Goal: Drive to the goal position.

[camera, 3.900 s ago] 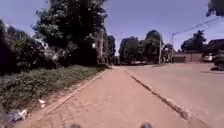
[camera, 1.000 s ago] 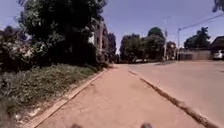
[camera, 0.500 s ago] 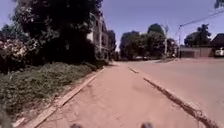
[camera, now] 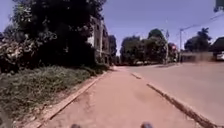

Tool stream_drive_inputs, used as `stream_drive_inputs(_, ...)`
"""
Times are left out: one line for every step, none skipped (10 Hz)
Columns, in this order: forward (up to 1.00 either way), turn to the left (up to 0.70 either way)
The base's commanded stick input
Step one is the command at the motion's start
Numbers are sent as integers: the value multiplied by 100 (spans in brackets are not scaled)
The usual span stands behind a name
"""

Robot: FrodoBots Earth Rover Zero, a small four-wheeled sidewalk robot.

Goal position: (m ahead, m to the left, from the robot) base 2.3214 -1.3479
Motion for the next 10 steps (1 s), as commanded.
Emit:
stream_drive_inputs(70, -32)
stream_drive_inputs(70, -28)
stream_drive_inputs(70, -20)
stream_drive_inputs(70, -12)
stream_drive_inputs(70, -3)
stream_drive_inputs(70, 0)
stream_drive_inputs(70, 0)
stream_drive_inputs(70, -6)
stream_drive_inputs(70, -21)
stream_drive_inputs(70, -26)
